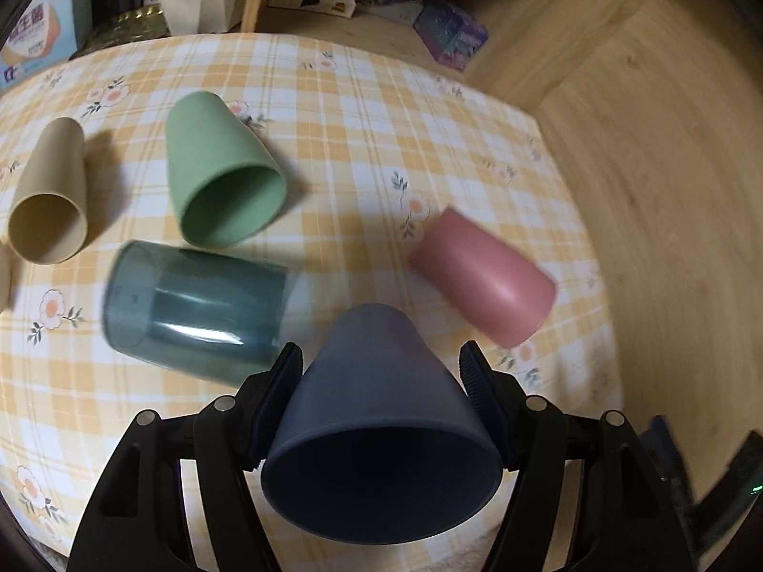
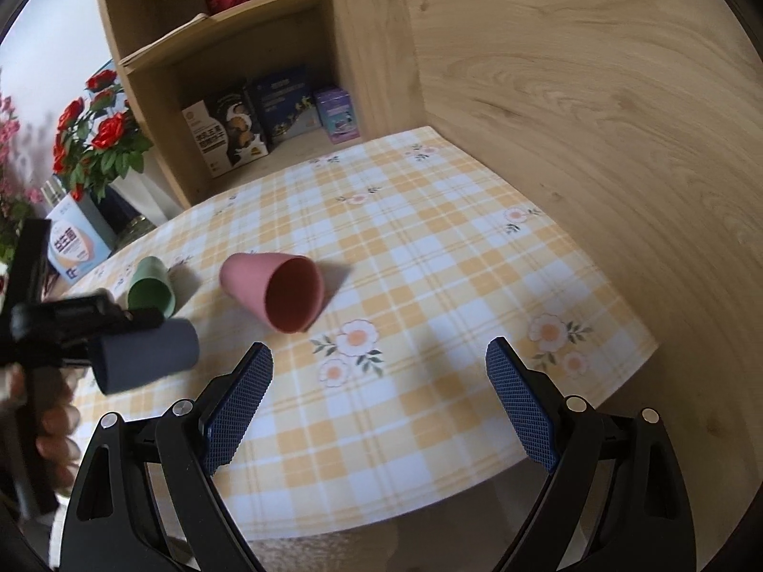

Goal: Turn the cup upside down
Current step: 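Lift the blue cup with the left gripper and carry it across the table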

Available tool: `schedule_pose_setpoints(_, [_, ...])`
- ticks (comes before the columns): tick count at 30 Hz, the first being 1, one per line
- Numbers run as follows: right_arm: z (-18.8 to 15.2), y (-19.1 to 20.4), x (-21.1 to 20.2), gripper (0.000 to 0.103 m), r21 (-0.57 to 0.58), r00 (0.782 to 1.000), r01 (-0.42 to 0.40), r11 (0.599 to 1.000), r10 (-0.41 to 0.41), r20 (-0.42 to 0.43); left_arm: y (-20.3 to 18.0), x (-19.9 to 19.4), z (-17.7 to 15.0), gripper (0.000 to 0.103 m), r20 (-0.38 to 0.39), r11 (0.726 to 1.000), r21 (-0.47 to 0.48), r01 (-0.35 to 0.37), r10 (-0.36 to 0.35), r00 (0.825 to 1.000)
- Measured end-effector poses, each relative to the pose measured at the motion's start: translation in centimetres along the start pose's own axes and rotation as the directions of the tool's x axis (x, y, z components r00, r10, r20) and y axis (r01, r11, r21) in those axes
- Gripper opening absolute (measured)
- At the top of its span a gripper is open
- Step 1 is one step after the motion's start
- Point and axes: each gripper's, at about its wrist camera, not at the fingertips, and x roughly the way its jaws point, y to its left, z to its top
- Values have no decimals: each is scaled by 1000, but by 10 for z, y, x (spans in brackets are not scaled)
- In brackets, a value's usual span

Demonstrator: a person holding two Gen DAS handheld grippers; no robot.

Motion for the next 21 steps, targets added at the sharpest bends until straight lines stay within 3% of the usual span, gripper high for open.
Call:
schedule_pose_setpoints(6, [-6, -14, 2, 88, 19, 1000, 28, 999, -28, -11, -19, 11, -15, 66, 32, 988, 117, -97, 94, 995])
schedule_pose_setpoints(10, [-7, -15, 3, 88, 24, 1000, 26, 999, -26, -16, -19, 13, -18, 66, 14, 987, 122, -100, 99, 995])
schedule_pose_setpoints(21, [-8, -10, 0, 88, 9, 1000, 24, 1000, -24, -9, -13, 39, -40, 65, -133, 997, 56, -51, 58, 989])
